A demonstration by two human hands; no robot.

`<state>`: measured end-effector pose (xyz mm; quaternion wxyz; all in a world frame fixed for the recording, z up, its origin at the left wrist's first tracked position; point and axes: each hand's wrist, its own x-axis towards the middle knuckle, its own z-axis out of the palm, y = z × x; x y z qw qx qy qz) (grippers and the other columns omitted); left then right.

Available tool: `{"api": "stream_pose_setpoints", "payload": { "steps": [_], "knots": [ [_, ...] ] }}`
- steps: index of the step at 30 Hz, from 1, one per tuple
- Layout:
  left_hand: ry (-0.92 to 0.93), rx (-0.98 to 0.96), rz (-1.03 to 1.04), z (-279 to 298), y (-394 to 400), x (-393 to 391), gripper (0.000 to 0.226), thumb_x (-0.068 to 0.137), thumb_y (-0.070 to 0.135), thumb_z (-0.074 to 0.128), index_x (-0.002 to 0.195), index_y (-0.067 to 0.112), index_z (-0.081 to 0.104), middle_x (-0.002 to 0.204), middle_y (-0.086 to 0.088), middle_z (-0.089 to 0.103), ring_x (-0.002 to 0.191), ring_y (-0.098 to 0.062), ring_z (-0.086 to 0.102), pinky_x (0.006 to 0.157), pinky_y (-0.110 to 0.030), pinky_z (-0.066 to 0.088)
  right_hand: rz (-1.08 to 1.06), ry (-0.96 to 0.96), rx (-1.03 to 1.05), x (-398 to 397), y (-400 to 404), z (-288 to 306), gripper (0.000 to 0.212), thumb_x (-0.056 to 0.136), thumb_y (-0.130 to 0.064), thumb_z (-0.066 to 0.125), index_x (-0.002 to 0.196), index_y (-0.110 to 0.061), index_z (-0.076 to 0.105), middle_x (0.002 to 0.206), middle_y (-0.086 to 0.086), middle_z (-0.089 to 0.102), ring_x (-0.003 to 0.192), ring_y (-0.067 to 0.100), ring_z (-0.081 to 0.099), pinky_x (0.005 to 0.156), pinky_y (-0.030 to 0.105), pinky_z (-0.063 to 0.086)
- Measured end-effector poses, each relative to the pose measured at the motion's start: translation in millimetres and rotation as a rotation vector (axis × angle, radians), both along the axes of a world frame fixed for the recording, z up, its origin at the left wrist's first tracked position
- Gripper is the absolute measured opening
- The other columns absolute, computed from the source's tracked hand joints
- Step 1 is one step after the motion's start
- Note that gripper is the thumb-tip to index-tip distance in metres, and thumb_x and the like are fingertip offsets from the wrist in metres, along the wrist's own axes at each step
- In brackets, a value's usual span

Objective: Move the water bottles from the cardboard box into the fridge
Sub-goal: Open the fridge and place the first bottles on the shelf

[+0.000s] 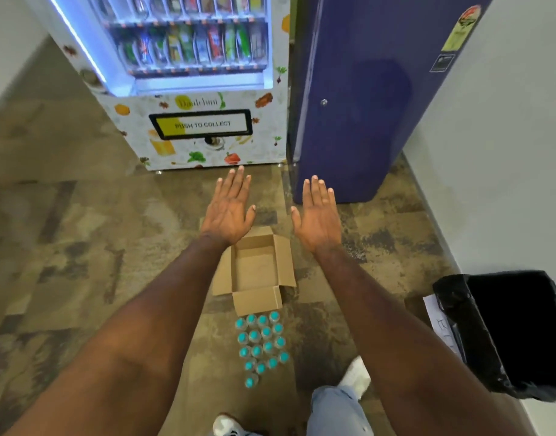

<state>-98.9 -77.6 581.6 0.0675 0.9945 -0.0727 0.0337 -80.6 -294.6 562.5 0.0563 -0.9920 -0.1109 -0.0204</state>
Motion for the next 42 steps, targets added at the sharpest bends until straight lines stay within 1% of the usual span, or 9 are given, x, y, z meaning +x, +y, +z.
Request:
{"api": "stream_pose_setpoints", "payload": {
  "steps": [7, 12, 16, 21, 23, 28, 33, 42],
  "knots": [
    [-0.041, -0.025, 0.076, 28, -102, 41, 0.074, 0.103, 0.036, 0.040, 0.161, 0.009, 0.003, 0.169, -0.013, -0.002, 0.157, -0.026, -0.004, 0.128, -0.045, 0.000, 0.030, -0.033, 0.038, 53, -91, 30, 0.072, 0.105, -0.045, 0.030, 0.159, -0.003, 0.005, 0.167, 0.017, 0.003, 0.155, 0.029, 0.003, 0.127, 0.045, 0.005],
    [-0.045, -0.004, 0.113, 45, -182, 74, 0.075, 0.102, 0.038, 0.038, 0.161, 0.009, 0.001, 0.169, -0.013, -0.005, 0.156, -0.026, -0.006, 0.128, -0.044, 0.000, 0.089, -0.089, 0.014, 95, -169, 55, 0.074, 0.105, -0.048, 0.028, 0.159, -0.003, 0.003, 0.167, 0.016, 0.002, 0.155, 0.028, 0.002, 0.127, 0.044, 0.005],
    [-0.061, 0.037, 0.101, 63, -235, 93, 0.073, 0.102, 0.039, 0.036, 0.161, 0.008, 0.004, 0.169, -0.014, -0.002, 0.156, -0.026, -0.004, 0.127, -0.046, 0.004, 0.080, -0.134, 0.025, 120, -226, 78, 0.077, 0.104, -0.052, 0.030, 0.159, -0.004, 0.005, 0.167, 0.016, 0.005, 0.155, 0.028, 0.004, 0.127, 0.044, 0.006],
    [-0.069, 0.055, 0.086, 81, -288, 110, 0.071, 0.104, 0.039, 0.033, 0.161, 0.007, 0.005, 0.169, -0.014, -0.002, 0.156, -0.027, -0.005, 0.127, -0.044, -0.001, 0.054, -0.186, 0.040, 137, -274, 97, 0.079, 0.103, -0.054, 0.031, 0.159, -0.003, 0.008, 0.167, 0.017, 0.008, 0.155, 0.029, 0.007, 0.126, 0.046, 0.010],
    [-0.086, 0.052, 0.077, 86, -302, 118, 0.070, 0.104, 0.039, 0.034, 0.161, 0.008, 0.006, 0.169, -0.013, -0.001, 0.157, -0.026, -0.003, 0.128, -0.044, 0.000, 0.049, -0.198, 0.039, 142, -288, 102, 0.079, 0.103, -0.055, 0.031, 0.159, -0.003, 0.009, 0.167, 0.017, 0.009, 0.155, 0.029, 0.007, 0.126, 0.046, 0.012],
    [-0.097, 0.060, 0.083, 96, -320, 130, 0.070, 0.105, 0.041, 0.030, 0.161, 0.009, 0.001, 0.169, -0.011, -0.006, 0.156, -0.025, -0.007, 0.128, -0.043, -0.002, 0.052, -0.207, 0.069, 146, -310, 116, 0.079, 0.103, -0.054, 0.034, 0.159, -0.004, 0.009, 0.167, 0.016, 0.009, 0.155, 0.029, 0.007, 0.126, 0.046, 0.011],
    [-0.137, 0.026, 0.077, 110, -335, 142, 0.069, 0.106, 0.040, 0.029, 0.161, 0.009, 0.001, 0.169, -0.010, -0.007, 0.156, -0.024, -0.008, 0.128, -0.044, 0.000, 0.053, -0.234, 0.034, 152, -327, 131, 0.080, 0.103, -0.055, 0.033, 0.159, -0.005, 0.008, 0.167, 0.015, 0.009, 0.155, 0.029, 0.007, 0.127, 0.045, 0.010],
    [-0.185, 0.003, 0.071, 127, -324, 178, 0.069, 0.107, 0.041, 0.029, 0.161, 0.009, 0.001, 0.169, -0.010, -0.007, 0.156, -0.025, -0.008, 0.128, -0.043, 0.000, 0.070, -0.263, 0.053, 188, -316, 164, 0.079, 0.104, -0.055, 0.032, 0.160, -0.007, 0.003, 0.168, 0.012, 0.005, 0.156, 0.026, 0.003, 0.127, 0.043, 0.006]
  ]
}}
